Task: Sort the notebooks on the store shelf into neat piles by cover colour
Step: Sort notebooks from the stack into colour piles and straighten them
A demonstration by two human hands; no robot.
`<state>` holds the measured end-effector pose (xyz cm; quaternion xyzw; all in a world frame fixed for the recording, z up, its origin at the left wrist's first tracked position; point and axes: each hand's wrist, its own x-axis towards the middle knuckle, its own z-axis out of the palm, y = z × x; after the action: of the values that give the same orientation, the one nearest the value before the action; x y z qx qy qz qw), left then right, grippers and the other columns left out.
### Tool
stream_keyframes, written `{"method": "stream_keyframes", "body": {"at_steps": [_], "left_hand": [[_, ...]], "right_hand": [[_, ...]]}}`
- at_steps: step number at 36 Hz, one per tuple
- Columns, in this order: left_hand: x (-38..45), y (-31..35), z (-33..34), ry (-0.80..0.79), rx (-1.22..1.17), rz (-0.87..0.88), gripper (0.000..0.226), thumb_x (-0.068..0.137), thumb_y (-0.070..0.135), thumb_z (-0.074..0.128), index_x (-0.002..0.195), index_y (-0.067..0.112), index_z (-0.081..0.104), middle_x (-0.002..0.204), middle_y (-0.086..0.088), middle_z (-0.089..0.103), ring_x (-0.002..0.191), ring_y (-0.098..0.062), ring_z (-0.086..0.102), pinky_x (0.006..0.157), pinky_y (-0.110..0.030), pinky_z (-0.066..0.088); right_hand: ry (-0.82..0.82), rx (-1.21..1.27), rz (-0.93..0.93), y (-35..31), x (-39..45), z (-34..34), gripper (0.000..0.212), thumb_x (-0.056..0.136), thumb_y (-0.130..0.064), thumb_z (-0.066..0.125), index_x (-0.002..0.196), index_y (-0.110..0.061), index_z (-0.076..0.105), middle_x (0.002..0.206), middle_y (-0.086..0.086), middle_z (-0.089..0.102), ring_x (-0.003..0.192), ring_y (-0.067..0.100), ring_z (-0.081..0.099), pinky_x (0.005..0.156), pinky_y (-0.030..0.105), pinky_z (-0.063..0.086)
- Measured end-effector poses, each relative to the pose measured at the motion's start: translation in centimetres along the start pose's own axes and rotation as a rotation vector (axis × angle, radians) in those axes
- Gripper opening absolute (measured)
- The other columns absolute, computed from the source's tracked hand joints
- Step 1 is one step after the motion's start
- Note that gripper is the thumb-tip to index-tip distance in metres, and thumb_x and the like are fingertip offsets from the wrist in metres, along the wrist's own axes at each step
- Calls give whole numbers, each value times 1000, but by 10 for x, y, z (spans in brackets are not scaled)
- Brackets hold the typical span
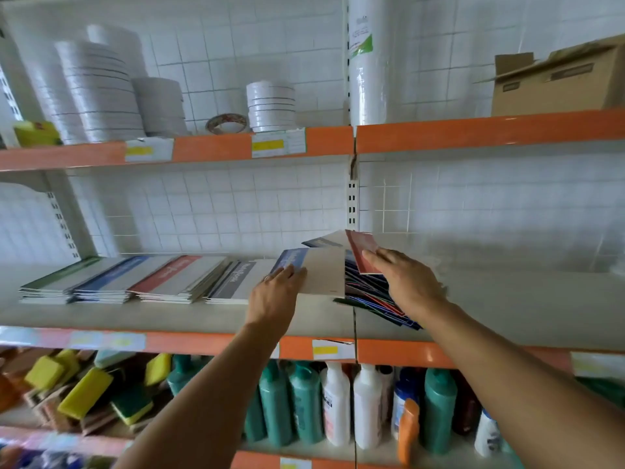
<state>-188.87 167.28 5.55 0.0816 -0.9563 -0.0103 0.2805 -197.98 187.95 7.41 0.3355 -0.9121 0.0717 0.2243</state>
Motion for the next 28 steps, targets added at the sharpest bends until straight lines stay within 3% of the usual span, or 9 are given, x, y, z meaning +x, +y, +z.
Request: {"method": "stream_keyframes", "body": {"at_steps": [2, 5, 8, 13, 17, 20, 24, 26, 28], "left_hand": [[-7, -16, -5, 5, -9, -7, 43, 65, -10, 63, 101, 11, 74, 98, -11, 72, 76, -32, 71, 48, -39, 54], [-17, -44, -11, 56, -5, 27, 48, 76, -8, 53, 115, 13, 69, 116, -10, 67, 98, -29, 68, 66, -38, 56], [-27, -87, -10, 56, 46, 51, 40, 65, 1, 51, 94, 14, 76, 92, -8, 73, 71, -25, 72, 42, -32, 53], [-46, -161, -18, 49, 115, 76, 48, 66, 15, 31, 85, 18, 76, 84, -2, 73, 65, -20, 70, 37, -25, 48], [-61, -209, -37, 13, 70, -26, 47, 79, 8, 40, 112, 20, 70, 117, -3, 67, 99, -18, 68, 65, -26, 55], [-73, -249, -34, -166, 83, -140, 55, 98, 6, 33, 148, 28, 32, 156, 6, 26, 142, -16, 28, 105, -30, 35], [-79, -290, -30, -170, 43, -190, 60, 96, 3, 35, 150, 29, 27, 158, 6, 21, 144, -14, 23, 109, -28, 29], [-79, -305, -28, -166, 40, -203, 61, 95, 3, 35, 149, 30, 27, 158, 6, 21, 144, -13, 23, 108, -27, 29], [-78, -317, -26, -156, 38, -218, 60, 96, 3, 34, 149, 30, 27, 157, 7, 22, 143, -13, 24, 107, -27, 31]], "right_hand": [[9, -13, -34, -16, 6, 2, 75, 89, 12, 38, 151, -27, 22, 155, 1, 29, 135, 20, 38, 101, 32, 42], [31, -4, -62, -43, 18, 7, 75, 88, 10, 42, 151, -27, 22, 154, 0, 30, 132, 21, 41, 98, 32, 43], [126, 38, -99, -72, 35, 18, 77, 81, 15, 51, 147, -22, 36, 147, 6, 43, 124, 27, 50, 90, 35, 49], [213, -17, -189, -132, 67, 41, 87, 26, 27, 74, 107, -7, 72, 96, 16, 72, 69, 31, 70, 43, 30, 52], [222, -48, -254, -184, 83, 57, 86, 19, 24, 76, 99, -8, 76, 90, 13, 73, 65, 26, 71, 39, 25, 48], [189, -32, -237, -215, 91, 77, 88, 18, 23, 76, 100, -10, 75, 92, 13, 73, 70, 26, 72, 41, 27, 51], [84, 26, -176, -254, 97, 86, 77, 45, 21, 75, 115, -11, 70, 110, 17, 69, 90, 29, 70, 59, 33, 56], [8, 35, -184, -265, 103, 88, 69, 81, 14, 52, 143, -16, 44, 144, 13, 45, 126, 27, 51, 91, 34, 49], [-115, 23, -158, -272, 110, 85, 70, 91, 9, 36, 151, -23, 23, 156, 4, 26, 139, 20, 34, 101, 31, 39]]}}
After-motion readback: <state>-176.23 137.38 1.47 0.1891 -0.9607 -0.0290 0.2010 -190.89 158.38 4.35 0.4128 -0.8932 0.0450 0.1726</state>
